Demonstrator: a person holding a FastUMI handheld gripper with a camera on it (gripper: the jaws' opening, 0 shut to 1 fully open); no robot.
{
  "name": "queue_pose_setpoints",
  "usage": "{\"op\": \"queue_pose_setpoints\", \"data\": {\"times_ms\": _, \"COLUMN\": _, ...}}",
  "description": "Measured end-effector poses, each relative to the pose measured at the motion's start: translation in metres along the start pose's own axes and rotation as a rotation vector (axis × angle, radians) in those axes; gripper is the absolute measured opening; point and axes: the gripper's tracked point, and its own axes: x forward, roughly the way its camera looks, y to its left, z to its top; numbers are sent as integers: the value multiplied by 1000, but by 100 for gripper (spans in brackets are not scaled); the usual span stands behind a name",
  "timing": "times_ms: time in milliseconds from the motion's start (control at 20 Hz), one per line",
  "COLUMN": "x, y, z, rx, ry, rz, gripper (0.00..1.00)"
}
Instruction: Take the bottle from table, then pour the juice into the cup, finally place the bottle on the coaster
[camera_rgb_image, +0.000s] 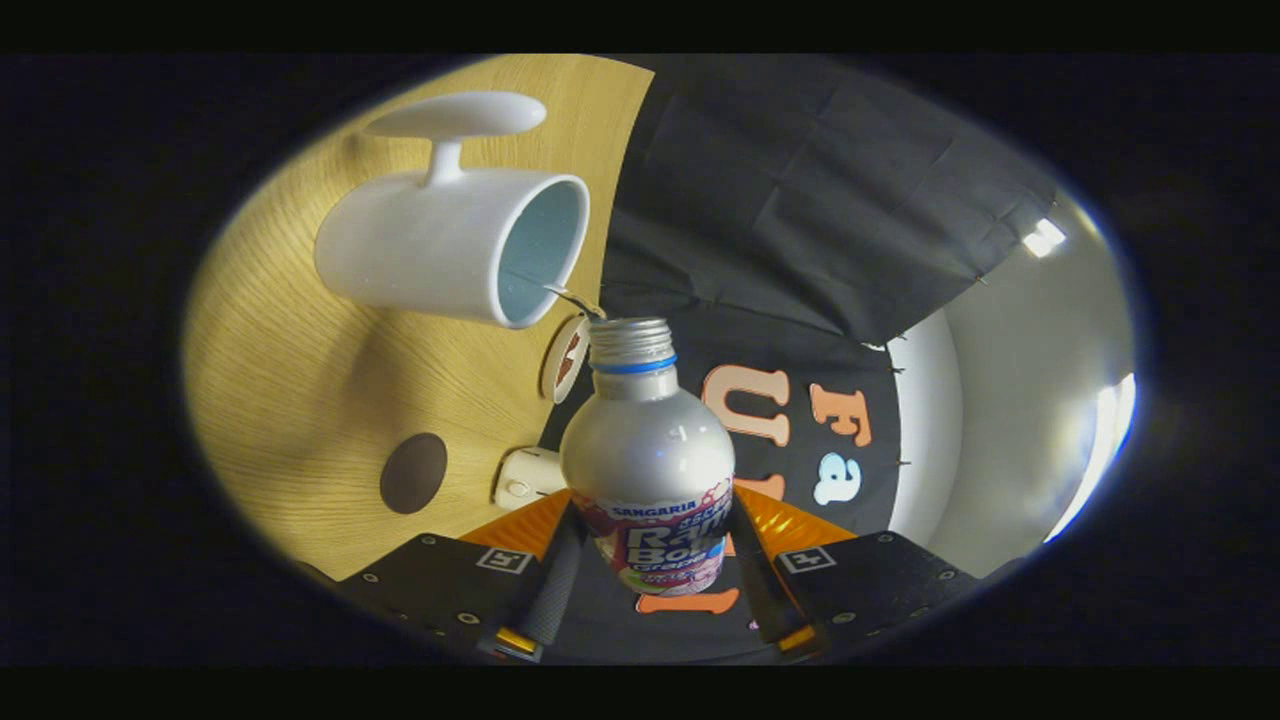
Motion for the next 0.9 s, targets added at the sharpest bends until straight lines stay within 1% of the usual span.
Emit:
{"op": "queue_pose_setpoints", "data": {"times_ms": 350, "x": 0, "y": -1, "z": 1, "rx": -14, "ry": -12, "rz": -3, "gripper": 74}}
{"op": "queue_pose_setpoints", "data": {"times_ms": 900, "x": 0, "y": -2, "z": 0, "rx": -46, "ry": -26, "rz": -33, "gripper": 74}}
